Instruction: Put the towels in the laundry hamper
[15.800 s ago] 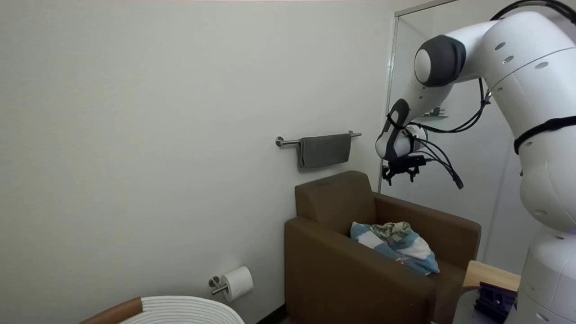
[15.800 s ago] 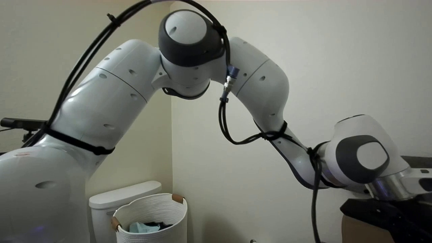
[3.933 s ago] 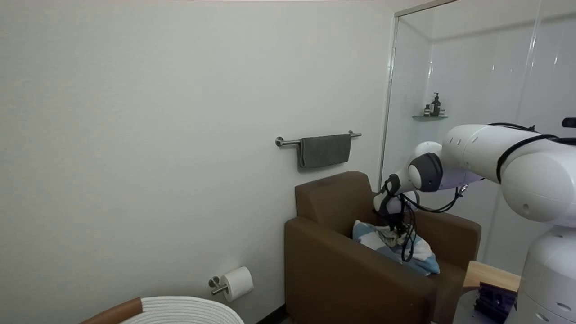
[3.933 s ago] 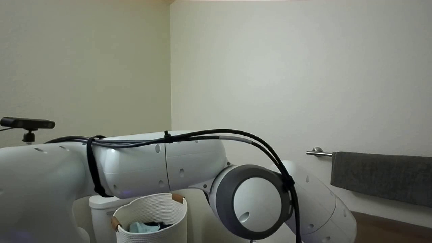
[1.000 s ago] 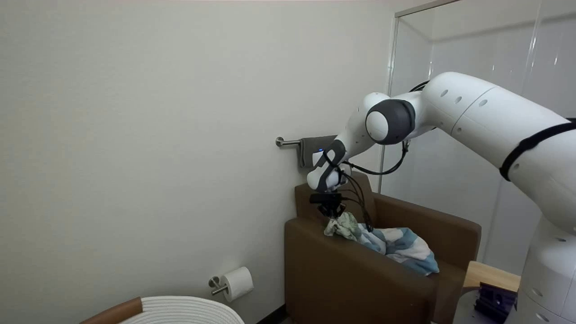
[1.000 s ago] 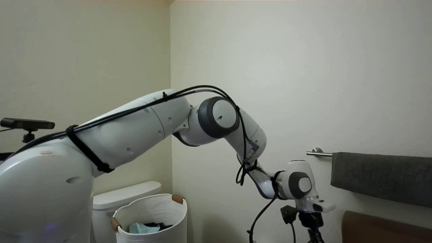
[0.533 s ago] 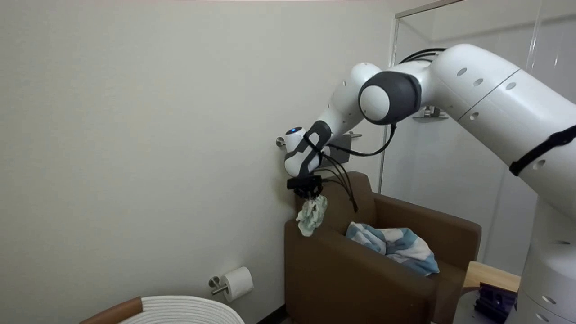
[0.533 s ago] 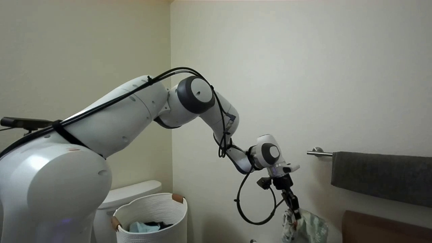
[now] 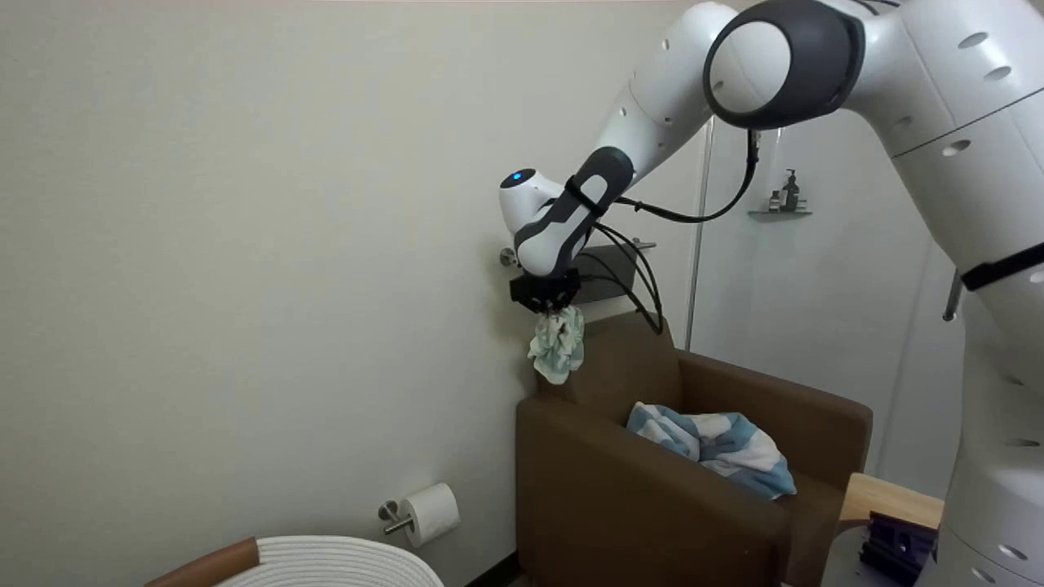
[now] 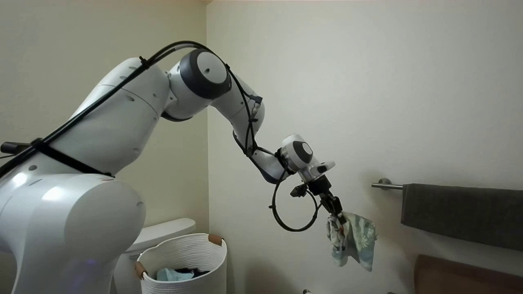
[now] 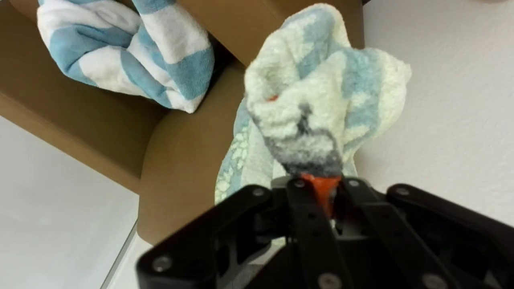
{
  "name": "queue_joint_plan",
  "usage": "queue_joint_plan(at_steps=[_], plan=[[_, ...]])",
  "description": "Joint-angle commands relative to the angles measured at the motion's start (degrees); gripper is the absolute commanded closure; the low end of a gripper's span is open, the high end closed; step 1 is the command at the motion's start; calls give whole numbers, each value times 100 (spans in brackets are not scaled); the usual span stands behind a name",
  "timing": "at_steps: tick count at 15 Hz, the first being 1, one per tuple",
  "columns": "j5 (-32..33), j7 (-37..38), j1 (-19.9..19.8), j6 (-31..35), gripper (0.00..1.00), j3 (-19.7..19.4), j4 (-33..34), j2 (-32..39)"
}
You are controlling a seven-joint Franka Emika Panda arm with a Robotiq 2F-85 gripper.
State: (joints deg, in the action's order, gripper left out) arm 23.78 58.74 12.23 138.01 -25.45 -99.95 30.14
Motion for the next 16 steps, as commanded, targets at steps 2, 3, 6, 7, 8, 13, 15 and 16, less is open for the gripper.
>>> queue_joint_plan(at_steps=[2, 3, 6, 7, 8, 13, 15, 16], plan=[[423, 224, -173, -55, 88, 293, -176, -312], [443, 224, -176, -54, 88, 298, -228, -371], [276, 20, -232, 7, 91, 460, -400, -338], [409, -58, -125, 251, 91, 603, -638, -446], [542, -26, 0, 421, 91, 749, -845, -611], [1514, 197, 689, 667, 92, 1269, -1242, -1157], [1786, 165, 793, 840, 91, 1612, -1355, -1342], [1861, 156, 794, 996, 91, 1786, -1409, -1423]])
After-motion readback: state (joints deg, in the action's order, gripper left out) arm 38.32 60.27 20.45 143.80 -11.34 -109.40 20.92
